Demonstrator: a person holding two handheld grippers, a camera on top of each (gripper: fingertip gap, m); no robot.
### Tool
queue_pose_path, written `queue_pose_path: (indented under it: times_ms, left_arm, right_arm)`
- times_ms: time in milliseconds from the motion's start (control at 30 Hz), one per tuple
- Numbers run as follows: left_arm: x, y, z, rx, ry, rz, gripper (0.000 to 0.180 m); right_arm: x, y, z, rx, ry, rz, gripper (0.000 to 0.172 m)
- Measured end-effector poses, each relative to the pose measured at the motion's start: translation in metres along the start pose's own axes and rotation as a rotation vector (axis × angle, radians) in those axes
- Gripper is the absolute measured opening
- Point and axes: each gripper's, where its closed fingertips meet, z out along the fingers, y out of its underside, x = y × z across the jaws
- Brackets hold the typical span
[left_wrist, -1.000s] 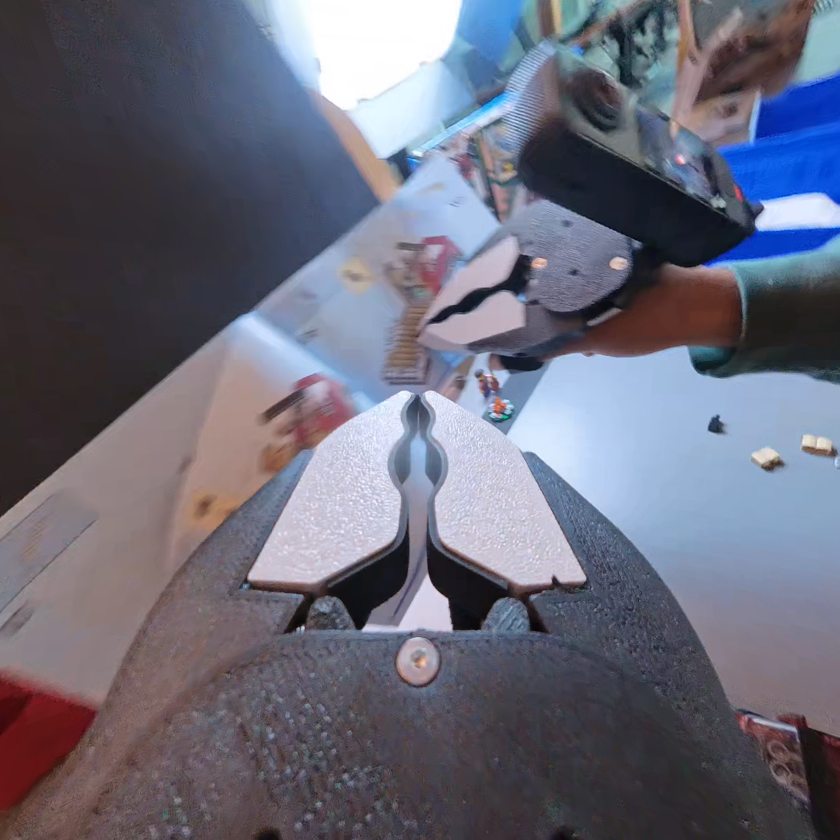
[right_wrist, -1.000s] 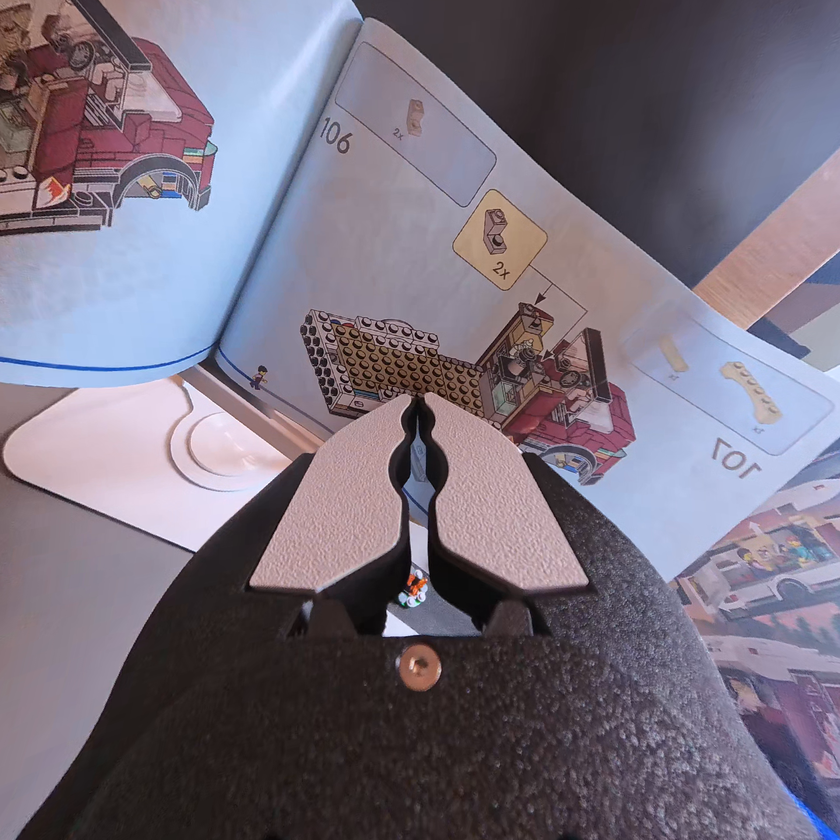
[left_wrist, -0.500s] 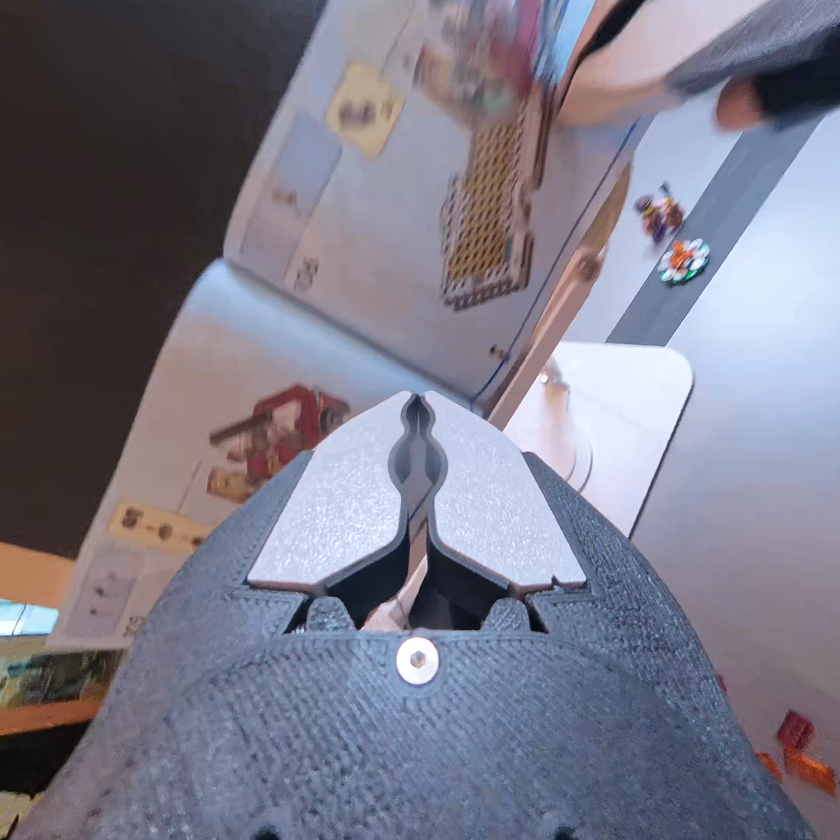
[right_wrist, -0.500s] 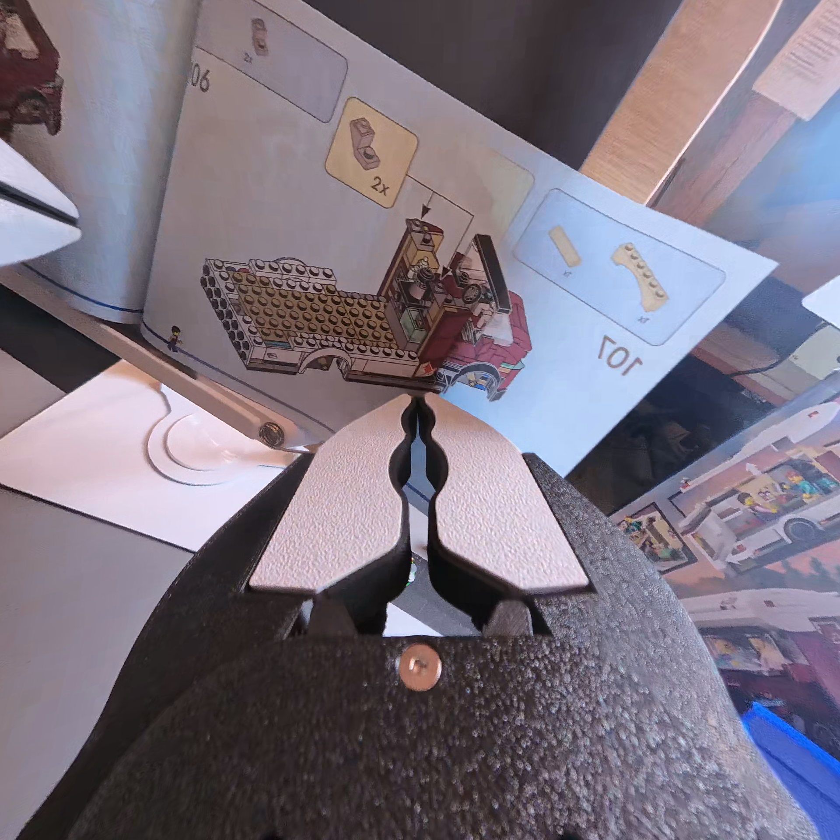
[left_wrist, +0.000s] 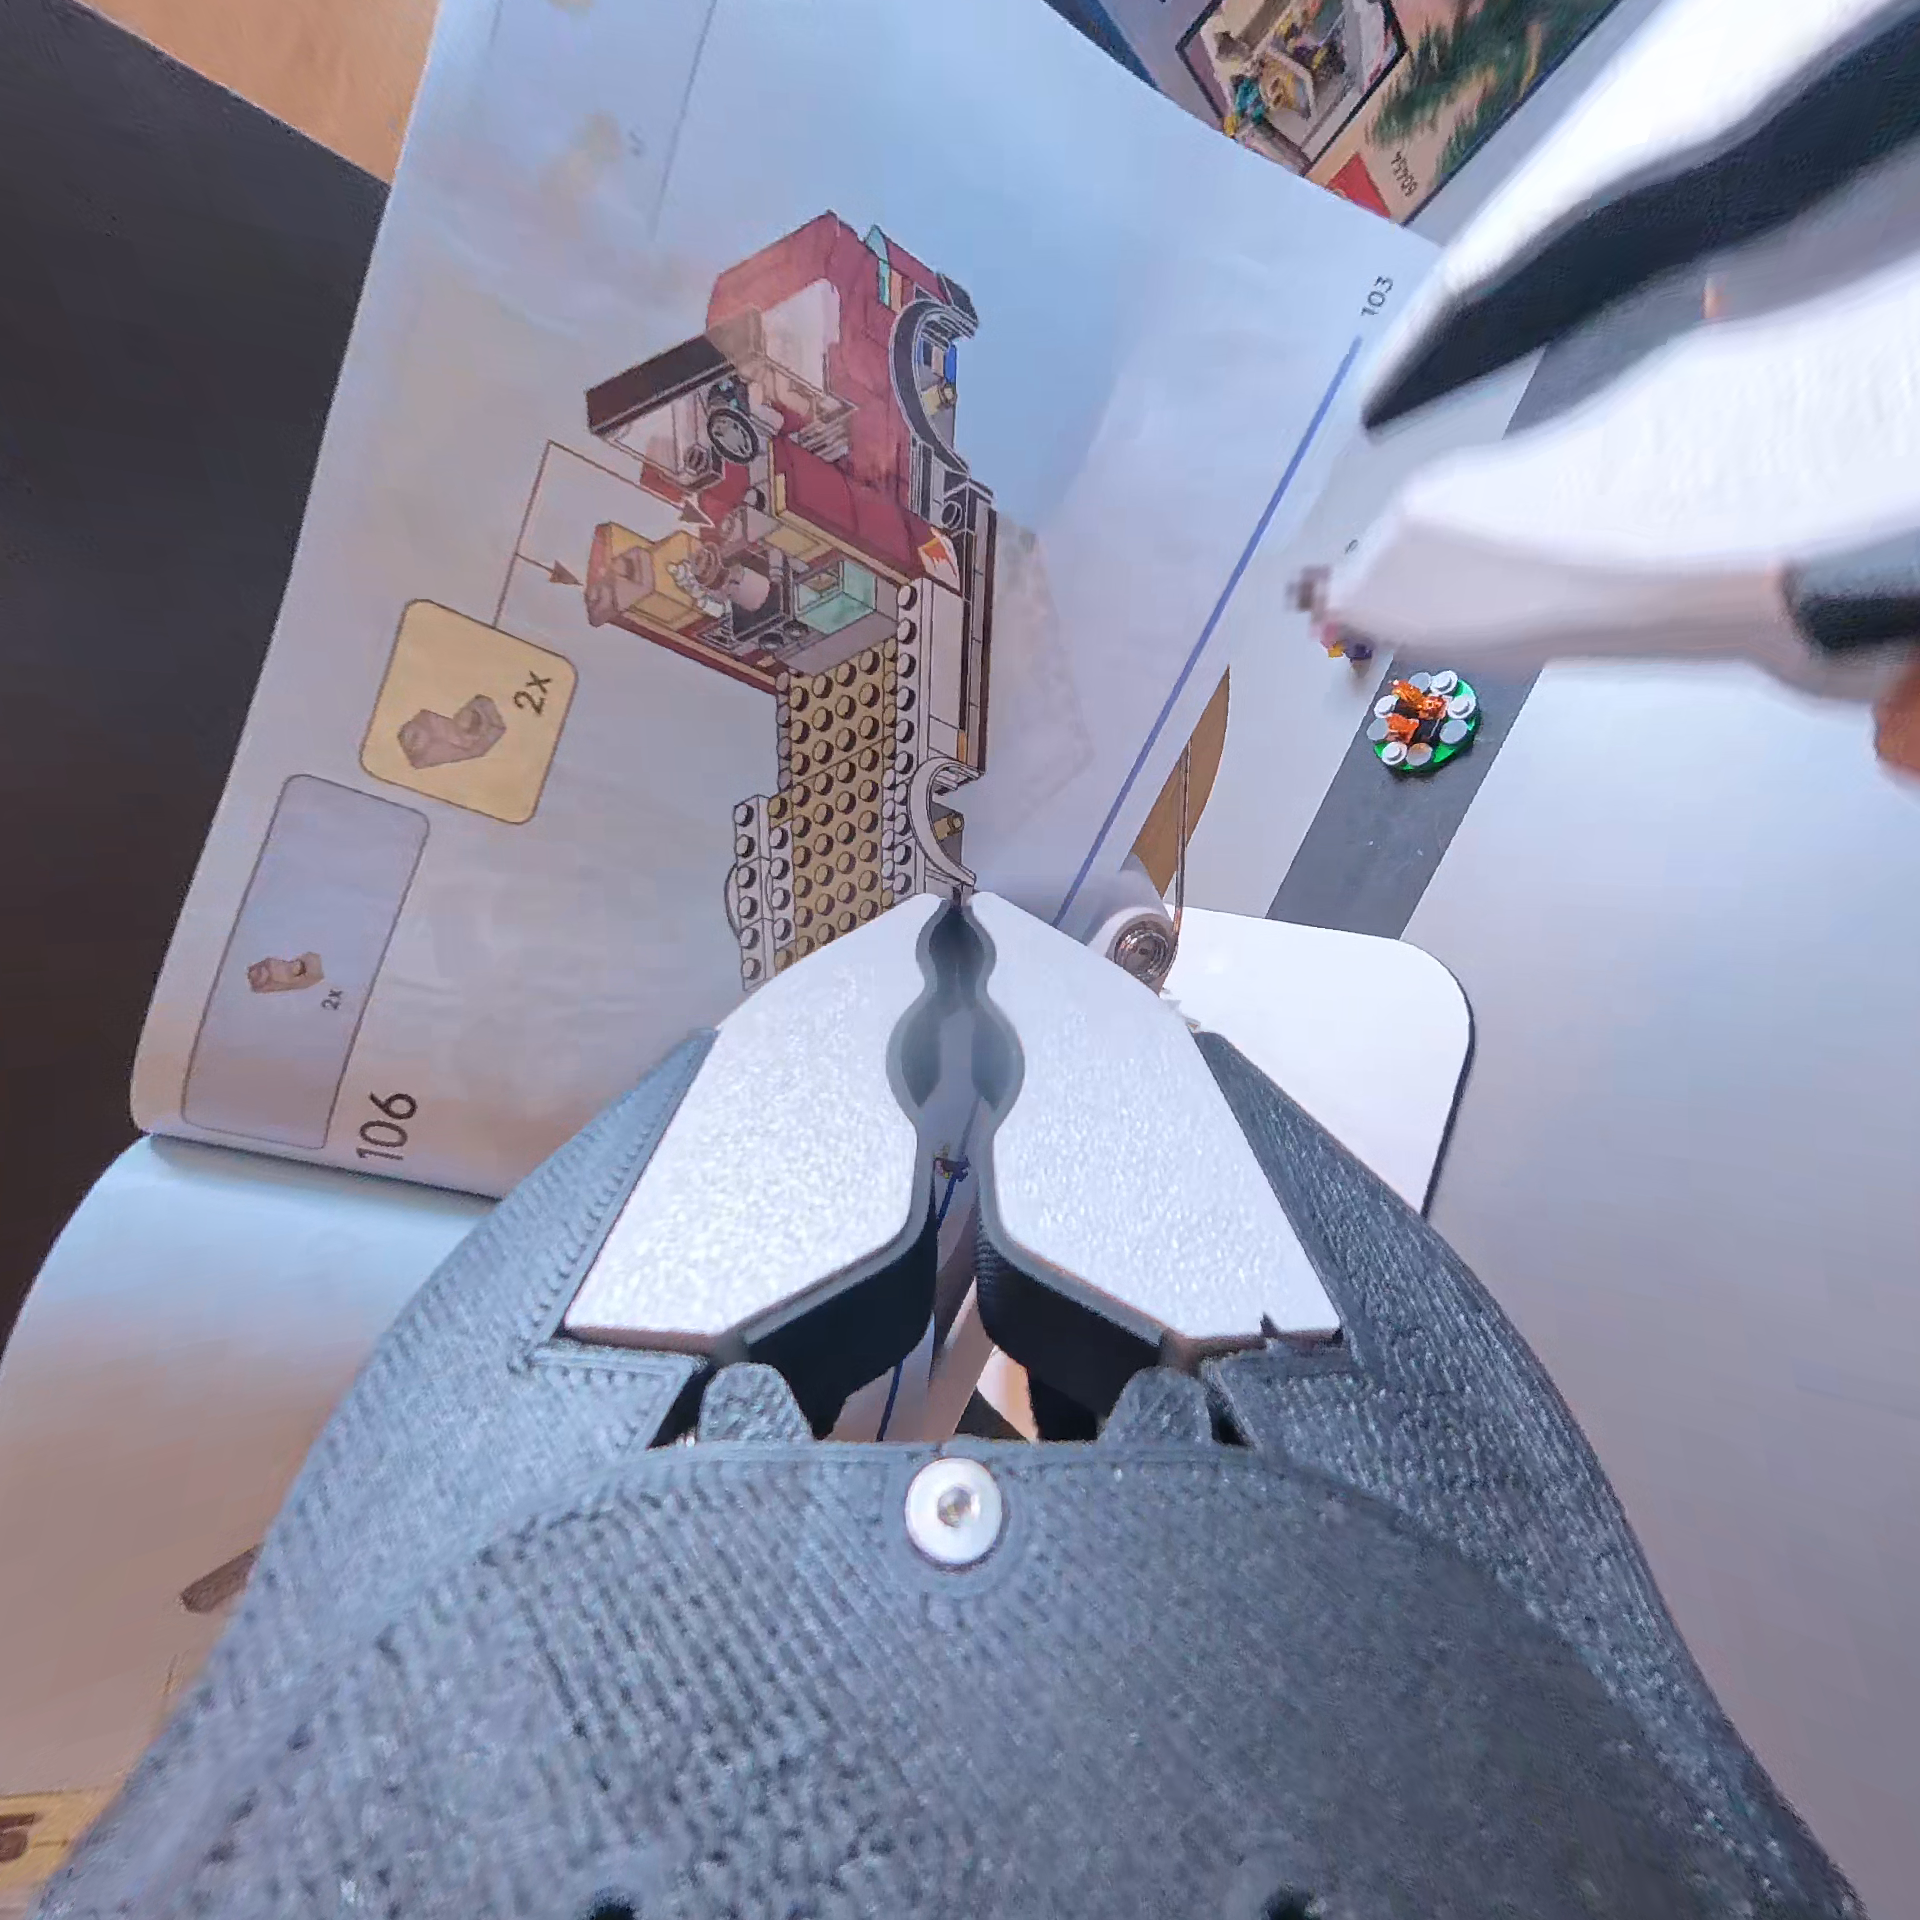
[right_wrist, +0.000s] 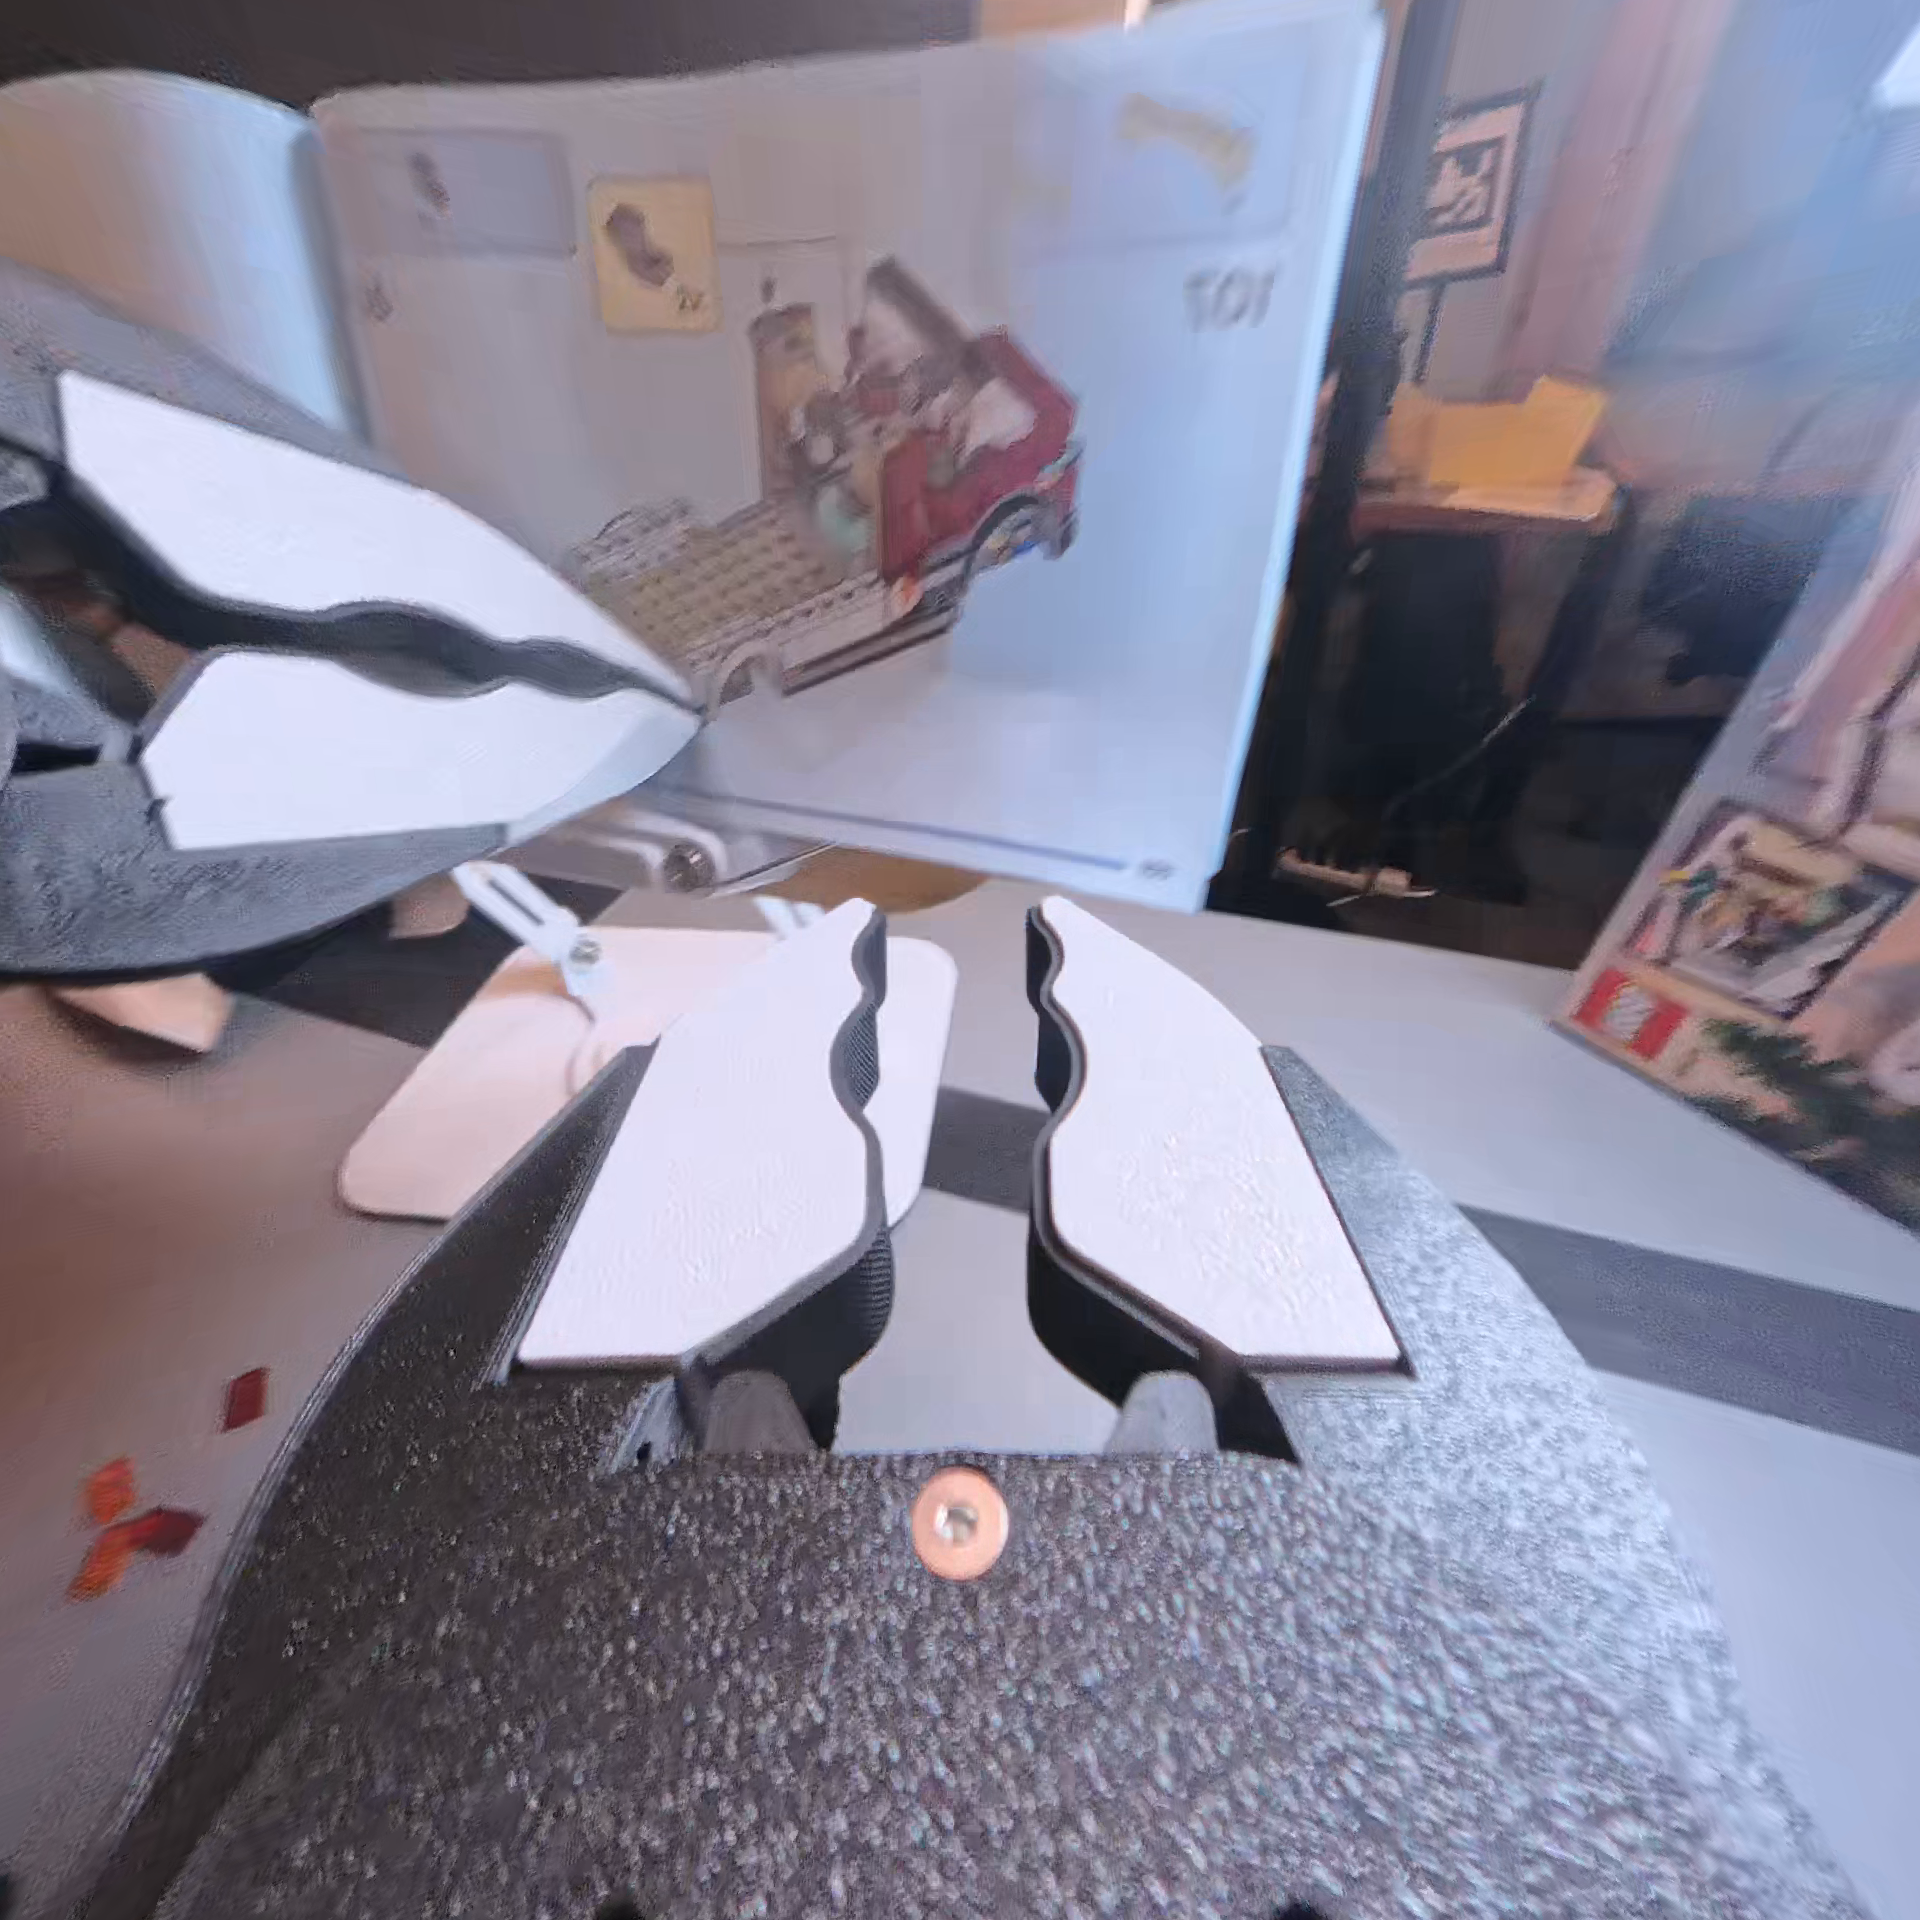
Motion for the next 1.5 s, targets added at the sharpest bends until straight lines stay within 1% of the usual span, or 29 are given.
queue_pose_path:
  times_ms: [67, 167, 233, 267, 333, 433, 533, 567, 600, 633, 667, 733, 800, 833, 900, 1067, 1133, 1167, 1200, 1267, 1433, 1500]
  left_arm:
    - [0.000, -0.001, 0.000, 0.007, 0.004, -0.019, 0.000]
    - [0.000, -0.001, 0.000, 0.015, 0.019, -0.056, 0.000]
    - [0.000, -0.001, 0.000, 0.025, 0.027, -0.079, 0.000]
    - [0.000, -0.001, 0.000, 0.028, 0.030, -0.086, 0.000]
    - [0.000, -0.001, 0.000, 0.036, 0.037, -0.097, 0.000]
    - [0.000, -0.001, 0.000, 0.041, 0.039, -0.092, 0.000]
    - [0.001, -0.001, 0.000, 0.039, 0.036, -0.099, 0.000]
    - [0.000, -0.001, 0.001, 0.034, 0.033, -0.101, 0.000]
    - [0.000, -0.001, 0.001, 0.029, 0.030, -0.103, 0.000]
    - [0.000, -0.001, 0.002, 0.023, 0.028, -0.104, 0.000]
    - [0.000, -0.002, 0.002, 0.020, 0.028, -0.106, 0.000]
    - [0.000, -0.001, 0.001, 0.017, 0.030, -0.113, 0.000]
    - [0.000, -0.002, 0.002, 0.020, 0.036, -0.123, 0.000]
    - [0.000, -0.002, 0.002, 0.020, 0.041, -0.131, 0.000]
    - [0.000, -0.003, 0.002, 0.020, 0.054, -0.144, 0.000]
    - [0.001, -0.004, 0.003, 0.023, 0.054, -0.135, 0.000]
    - [0.000, -0.004, 0.003, 0.025, 0.062, -0.143, 0.000]
    - [0.001, -0.004, 0.003, 0.027, 0.069, -0.151, 0.000]
    - [0.001, -0.004, 0.002, 0.030, 0.076, -0.159, 0.000]
    - [0.001, -0.004, 0.002, 0.033, 0.077, -0.164, 0.000]
    - [0.000, -0.005, 0.003, 0.027, 0.078, -0.180, 0.000]
    - [0.000, -0.005, 0.003, 0.026, 0.083, -0.201, 0.000]
  right_arm:
    - [-0.024, 0.017, 0.006, -0.032, -0.070, 0.065, 0.033]
    - [-0.045, 0.011, 0.022, -0.003, -0.136, 0.231, 0.033]
    - [-0.048, 0.007, 0.033, -0.007, -0.145, 0.358, 0.021]
    - [-0.046, 0.008, 0.037, -0.009, -0.129, 0.412, 0.011]
    - [-0.045, 0.010, 0.037, 0.025, -0.148, 0.525, 0.009]
    - [-0.045, 0.016, 0.035, 0.094, -0.210, 0.765, 0.010]
    - [-0.047, 0.022, 0.037, 0.172, -0.309, 1.106, 0.009]
    - [-0.047, 0.022, 0.037, 0.218, -0.329, 1.182, 0.007]
    - [-0.047, 0.021, 0.036, 0.263, -0.336, 1.221, 0.006]
    - [-0.046, 0.020, 0.034, 0.306, -0.328, 1.231, 0.005]
    - [-0.045, 0.018, 0.032, 0.339, -0.298, 1.203, 0.004]
    - [-0.044, 0.013, 0.029, 0.358, -0.182, 1.024, 0.004]
    - [-0.043, 0.012, 0.029, 0.343, -0.081, 0.813, 0.005]
    - [-0.042, 0.011, 0.028, 0.337, -0.051, 0.748, 0.005]
    - [-0.042, 0.009, 0.027, 0.326, -0.004, 0.657, 0.005]
    - [-0.044, -0.001, 0.028, 0.291, 0.090, 0.359, 0.003]
    - [-0.045, -0.002, 0.029, 0.274, 0.111, 0.292, 0.003]
    - [-0.044, -0.002, 0.029, 0.271, 0.102, 0.321, 0.003]
    - [-0.044, 0.000, 0.029, 0.274, 0.076, 0.393, 0.003]
    - [-0.043, 0.004, 0.029, 0.295, 0.016, 0.570, 0.003]
    - [-0.044, 0.011, 0.028, 0.408, -0.155, 1.062, 0.002]
    - [-0.044, 0.011, 0.028, 0.449, -0.174, 1.156, 0.001]
